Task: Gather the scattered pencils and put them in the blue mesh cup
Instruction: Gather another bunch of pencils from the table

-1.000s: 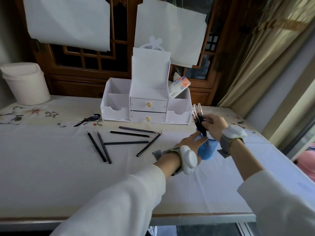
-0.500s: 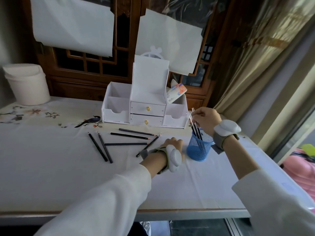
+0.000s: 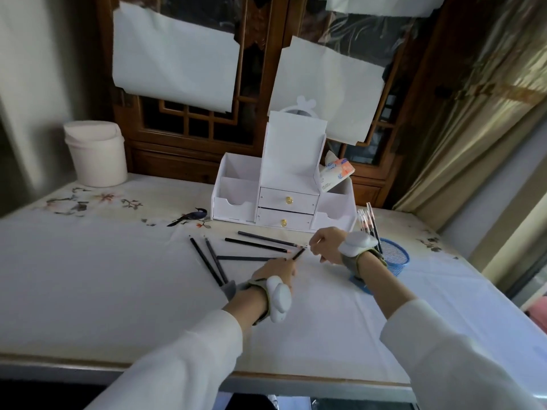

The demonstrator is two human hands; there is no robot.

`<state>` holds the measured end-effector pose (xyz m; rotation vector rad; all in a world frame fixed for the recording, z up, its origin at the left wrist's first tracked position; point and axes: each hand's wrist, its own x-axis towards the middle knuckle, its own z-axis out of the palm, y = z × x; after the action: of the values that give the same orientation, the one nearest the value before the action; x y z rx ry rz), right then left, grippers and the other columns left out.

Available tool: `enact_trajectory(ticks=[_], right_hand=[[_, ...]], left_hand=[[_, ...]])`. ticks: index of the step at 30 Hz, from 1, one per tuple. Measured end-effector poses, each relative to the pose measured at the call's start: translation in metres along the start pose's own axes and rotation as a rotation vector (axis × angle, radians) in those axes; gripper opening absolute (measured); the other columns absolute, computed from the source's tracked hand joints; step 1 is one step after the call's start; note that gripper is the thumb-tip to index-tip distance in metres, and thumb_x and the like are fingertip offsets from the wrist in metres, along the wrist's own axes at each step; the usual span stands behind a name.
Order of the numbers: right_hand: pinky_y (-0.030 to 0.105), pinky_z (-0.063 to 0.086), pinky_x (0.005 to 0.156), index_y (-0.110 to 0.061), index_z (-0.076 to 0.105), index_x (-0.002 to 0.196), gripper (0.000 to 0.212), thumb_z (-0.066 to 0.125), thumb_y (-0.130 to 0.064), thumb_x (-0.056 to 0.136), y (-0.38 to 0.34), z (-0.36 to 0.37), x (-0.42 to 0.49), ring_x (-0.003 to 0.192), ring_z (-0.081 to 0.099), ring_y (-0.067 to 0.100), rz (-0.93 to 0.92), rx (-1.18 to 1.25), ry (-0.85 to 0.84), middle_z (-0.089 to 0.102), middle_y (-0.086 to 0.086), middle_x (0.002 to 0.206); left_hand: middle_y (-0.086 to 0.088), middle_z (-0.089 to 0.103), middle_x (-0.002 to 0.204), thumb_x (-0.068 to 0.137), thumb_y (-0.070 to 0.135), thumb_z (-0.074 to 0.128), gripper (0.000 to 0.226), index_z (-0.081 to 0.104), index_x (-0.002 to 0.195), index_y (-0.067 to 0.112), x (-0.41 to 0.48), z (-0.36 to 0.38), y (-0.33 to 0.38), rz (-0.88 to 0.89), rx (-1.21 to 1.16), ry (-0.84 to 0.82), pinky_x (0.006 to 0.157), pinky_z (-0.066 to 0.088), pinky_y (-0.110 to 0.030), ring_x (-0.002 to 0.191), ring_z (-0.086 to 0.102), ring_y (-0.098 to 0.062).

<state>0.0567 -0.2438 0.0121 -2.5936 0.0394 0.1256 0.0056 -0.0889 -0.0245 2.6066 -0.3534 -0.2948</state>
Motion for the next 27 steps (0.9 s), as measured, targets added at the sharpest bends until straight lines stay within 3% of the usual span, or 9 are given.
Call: enact_trajectory(ticks=[2, 4, 6, 9, 11, 16, 21, 24, 27], right_hand=[[0.020, 0.048, 0.046, -0.016, 0.063, 0.091, 0.011, 0.056, -0.015, 0.082, 0.003, 0.010, 0.006, 0.059, 0.065, 0.017, 0.033, -0.018, -0.022, 0.065, 0.002, 0.071], [0.032, 0.055, 0.068, -0.019, 0.060, 0.097, 0.015, 0.057, -0.019, 0.082, 0.005, 0.020, 0.012, 0.078, 0.068, 0.027, 0.059, -0.049, -0.012, 0.068, 0.008, 0.088], [0.041, 0.051, 0.089, -0.019, 0.056, 0.108, 0.024, 0.054, -0.023, 0.085, 0.006, 0.029, 0.018, 0.095, 0.064, 0.032, 0.071, -0.086, 0.018, 0.065, 0.011, 0.107], [0.044, 0.042, 0.100, -0.026, 0.038, 0.133, 0.043, 0.046, -0.029, 0.091, 0.005, 0.035, 0.028, 0.110, 0.056, 0.033, 0.109, -0.157, 0.022, 0.050, 0.012, 0.129], [0.041, 0.042, 0.099, -0.030, 0.031, 0.138, 0.046, 0.042, -0.030, 0.093, 0.007, 0.036, 0.032, 0.109, 0.056, 0.033, 0.131, -0.193, 0.047, 0.039, 0.013, 0.135], [0.035, 0.040, 0.099, -0.034, 0.033, 0.138, 0.042, 0.037, -0.037, 0.096, 0.014, 0.056, 0.045, 0.107, 0.058, 0.030, 0.128, -0.258, 0.089, 0.030, 0.012, 0.137], [0.029, 0.033, 0.081, -0.036, 0.045, 0.124, 0.031, 0.035, -0.038, 0.095, 0.020, 0.059, 0.056, 0.098, 0.057, 0.026, 0.069, -0.338, 0.102, 0.036, 0.008, 0.131], [0.030, 0.033, 0.079, -0.033, 0.052, 0.116, 0.026, 0.037, -0.037, 0.094, 0.024, 0.058, 0.063, 0.088, 0.054, 0.026, 0.066, -0.342, 0.092, 0.039, 0.007, 0.126], [0.031, 0.036, 0.083, -0.030, 0.054, 0.113, 0.026, 0.039, -0.039, 0.095, 0.028, 0.058, 0.066, 0.090, 0.053, 0.026, 0.054, -0.326, 0.085, 0.040, 0.007, 0.125]], left_hand=[[-0.011, 0.054, 0.129, 0.087, 0.008, 0.048, 0.029, 0.054, 0.115, 0.011, 0.000, 0.001, -0.012, -0.009, -0.031, 0.017, 0.101, 0.043, -0.035, 0.118, 0.052, -0.028], [-0.010, 0.053, 0.127, 0.087, 0.007, 0.047, 0.028, 0.051, 0.114, 0.014, 0.003, 0.003, -0.023, -0.015, -0.028, -0.003, 0.099, 0.042, -0.035, 0.116, 0.051, -0.027], [-0.011, 0.055, 0.124, 0.088, 0.008, 0.044, 0.023, 0.046, 0.111, 0.014, 0.005, 0.006, -0.027, -0.088, -0.088, 0.026, 0.096, 0.042, -0.037, 0.113, 0.054, -0.029], [-0.011, 0.056, 0.126, 0.092, 0.014, 0.043, 0.033, 0.037, 0.124, 0.011, 0.014, 0.010, -0.032, -0.194, -0.148, 0.078, 0.097, 0.045, -0.041, 0.112, 0.056, -0.032], [-0.012, 0.055, 0.129, 0.094, 0.020, 0.041, 0.037, 0.033, 0.130, 0.011, 0.018, 0.013, -0.033, -0.239, -0.173, 0.088, 0.097, 0.044, -0.040, 0.114, 0.056, -0.033], [-0.012, 0.060, 0.121, 0.091, 0.033, 0.047, 0.047, 0.030, 0.130, 0.013, 0.034, 0.023, -0.040, -0.231, -0.063, 0.062, 0.090, 0.046, -0.039, 0.108, 0.060, -0.032], [-0.012, 0.062, 0.117, 0.092, 0.035, 0.045, 0.039, 0.042, 0.123, 0.011, 0.040, 0.025, -0.042, -0.171, 0.106, 0.113, 0.085, 0.047, -0.038, 0.107, 0.061, -0.032], [-0.013, 0.062, 0.117, 0.094, 0.028, 0.041, 0.030, 0.044, 0.119, 0.010, 0.043, 0.028, -0.044, -0.161, 0.073, 0.114, 0.082, 0.044, -0.035, 0.105, 0.060, -0.033], [-0.012, 0.062, 0.118, 0.094, 0.030, 0.042, 0.032, 0.045, 0.118, 0.010, 0.043, 0.030, -0.043, -0.159, 0.094, 0.121, 0.082, 0.043, -0.035, 0.106, 0.059, -0.033]])
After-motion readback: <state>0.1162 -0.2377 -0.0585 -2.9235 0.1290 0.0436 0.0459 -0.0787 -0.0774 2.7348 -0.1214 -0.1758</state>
